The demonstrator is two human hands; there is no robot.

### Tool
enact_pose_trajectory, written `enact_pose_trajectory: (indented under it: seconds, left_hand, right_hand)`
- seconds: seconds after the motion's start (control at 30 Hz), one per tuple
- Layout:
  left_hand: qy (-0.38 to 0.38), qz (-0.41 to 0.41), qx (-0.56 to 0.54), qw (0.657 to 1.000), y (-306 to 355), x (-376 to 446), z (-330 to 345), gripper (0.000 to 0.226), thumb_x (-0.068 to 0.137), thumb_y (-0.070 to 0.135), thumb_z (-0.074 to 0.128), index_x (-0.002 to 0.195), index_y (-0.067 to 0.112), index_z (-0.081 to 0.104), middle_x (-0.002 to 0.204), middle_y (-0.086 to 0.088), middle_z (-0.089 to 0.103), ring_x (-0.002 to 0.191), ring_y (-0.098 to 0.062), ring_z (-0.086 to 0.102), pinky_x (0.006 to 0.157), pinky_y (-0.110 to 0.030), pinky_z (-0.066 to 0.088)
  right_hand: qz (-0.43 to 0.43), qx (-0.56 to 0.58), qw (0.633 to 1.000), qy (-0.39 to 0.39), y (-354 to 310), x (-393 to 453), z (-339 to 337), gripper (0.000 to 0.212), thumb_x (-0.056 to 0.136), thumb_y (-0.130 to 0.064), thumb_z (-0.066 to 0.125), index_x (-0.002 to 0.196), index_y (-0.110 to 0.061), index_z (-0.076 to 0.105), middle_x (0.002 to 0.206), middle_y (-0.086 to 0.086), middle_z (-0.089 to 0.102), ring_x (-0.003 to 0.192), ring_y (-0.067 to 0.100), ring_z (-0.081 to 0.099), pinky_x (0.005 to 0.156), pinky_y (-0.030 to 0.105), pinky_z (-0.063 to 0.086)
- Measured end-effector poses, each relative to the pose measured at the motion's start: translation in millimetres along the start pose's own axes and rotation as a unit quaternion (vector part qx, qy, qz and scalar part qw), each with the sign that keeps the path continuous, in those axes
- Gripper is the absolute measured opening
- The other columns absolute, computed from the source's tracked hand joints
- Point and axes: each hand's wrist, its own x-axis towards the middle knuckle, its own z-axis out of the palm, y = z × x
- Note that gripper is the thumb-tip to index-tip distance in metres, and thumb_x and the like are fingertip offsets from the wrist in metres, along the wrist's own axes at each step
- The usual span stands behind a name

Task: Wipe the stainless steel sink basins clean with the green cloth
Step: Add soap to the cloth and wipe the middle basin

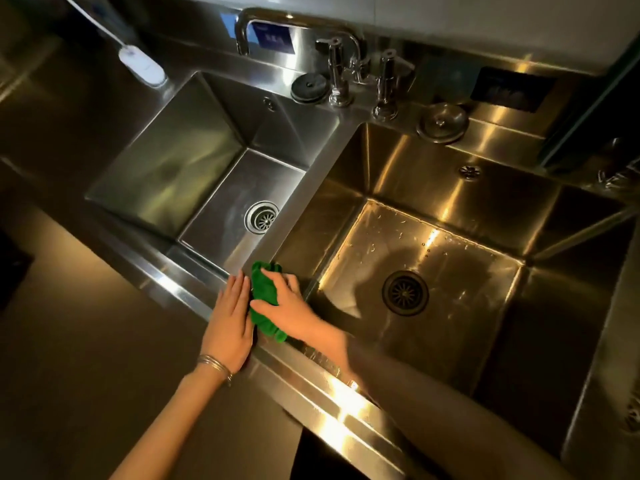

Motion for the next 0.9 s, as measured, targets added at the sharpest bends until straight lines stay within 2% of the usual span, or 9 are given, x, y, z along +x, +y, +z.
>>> enact_pose_trajectory:
  seconds: [0.1,0.23,0.33,0.4,0.47,0.6,0.67,0.73,0.9]
  left_hand:
    - [0.006,-0.014,0.006,1.0,4,0,4,0.07,0.086,0.046,0.011,0.145,0.009,0.011,0.152,-0.002,0.005,0.141,-0.014,-0.001,0.115,-0.028,-0.002]
    - [0.01,-0.003,-0.011,1.0,4,-3,3,0.064,0.091,0.044,0.014,0.144,0.008,0.017,0.152,-0.003,0.01,0.142,-0.016,0.005,0.116,-0.031,0.004]
    - [0.029,0.008,-0.05,0.998,6,-9,-1,0.057,0.093,0.039,0.018,0.143,0.011,0.022,0.151,-0.001,0.017,0.139,-0.011,0.015,0.114,-0.032,0.016]
    - [0.042,0.004,-0.121,0.992,5,-10,-8,0.058,0.092,0.037,0.022,0.143,0.01,0.023,0.149,0.001,0.022,0.133,0.001,0.02,0.11,-0.026,0.021]
    - [0.054,-0.027,-0.2,0.978,2,-9,-16,0.056,0.092,0.034,0.028,0.143,0.013,0.025,0.148,0.005,0.026,0.13,0.006,0.023,0.109,-0.025,0.022]
    - [0.117,-0.109,-0.28,0.947,2,-20,-18,0.05,0.089,0.006,0.036,0.138,0.017,0.038,0.142,0.004,0.039,0.132,-0.008,0.033,0.111,-0.027,0.027]
    - [0.15,-0.121,-0.27,0.943,2,-29,-14,0.054,0.084,-0.006,0.039,0.135,0.012,0.043,0.139,0.001,0.044,0.13,-0.01,0.037,0.111,-0.029,0.028]
    - [0.158,-0.115,-0.263,0.945,3,-37,-12,0.055,0.079,-0.005,0.039,0.132,0.007,0.045,0.135,0.0,0.045,0.127,-0.006,0.039,0.109,-0.018,0.027]
    - [0.176,-0.162,-0.242,0.94,5,-41,-18,0.058,0.08,-0.02,0.045,0.132,0.006,0.047,0.135,-0.005,0.047,0.127,-0.013,0.038,0.109,-0.025,0.025]
  right_hand:
    - [0.0,-0.152,0.987,-0.054,11,-9,-15,0.052,0.086,-0.031,0.06,0.134,-0.023,0.042,0.133,0.009,0.049,0.117,0.027,0.052,0.095,0.032,0.041]
    - [0.064,-0.171,0.975,-0.124,38,-37,-54,0.035,0.08,-0.027,0.066,0.114,-0.022,0.062,0.096,0.005,0.067,0.088,0.021,0.063,0.076,0.025,0.048]
    - [0.12,-0.281,0.938,-0.165,69,-69,-89,0.043,0.081,-0.03,0.067,0.122,-0.021,0.06,0.111,0.01,0.065,0.1,0.029,0.063,0.089,0.037,0.051]
    - [0.129,-0.335,0.918,-0.167,79,-92,-99,0.052,0.082,-0.036,0.065,0.131,-0.025,0.052,0.122,0.01,0.062,0.105,0.027,0.061,0.09,0.036,0.05]
    - [0.086,-0.347,0.921,-0.153,75,-103,-99,0.052,0.081,-0.039,0.062,0.132,-0.03,0.05,0.125,0.004,0.06,0.108,0.023,0.059,0.091,0.034,0.048]
    - [-0.072,-0.278,0.955,-0.076,45,-90,-69,0.06,0.07,-0.049,0.053,0.127,-0.03,0.053,0.115,0.0,0.062,0.104,0.019,0.06,0.091,0.031,0.048]
    - [-0.121,-0.262,0.956,-0.055,23,-73,-49,0.062,0.08,-0.04,0.059,0.136,-0.021,0.042,0.124,0.006,0.056,0.113,0.024,0.054,0.097,0.033,0.042]
    - [-0.168,-0.254,0.952,-0.022,-2,-47,-27,0.06,0.087,-0.029,0.061,0.138,-0.011,0.036,0.133,0.011,0.047,0.12,0.028,0.045,0.104,0.037,0.035]
    - [-0.177,-0.43,0.882,0.078,-41,27,23,0.042,0.094,-0.03,0.05,0.131,-0.01,0.042,0.132,0.013,0.042,0.121,0.035,0.034,0.098,0.039,0.038]
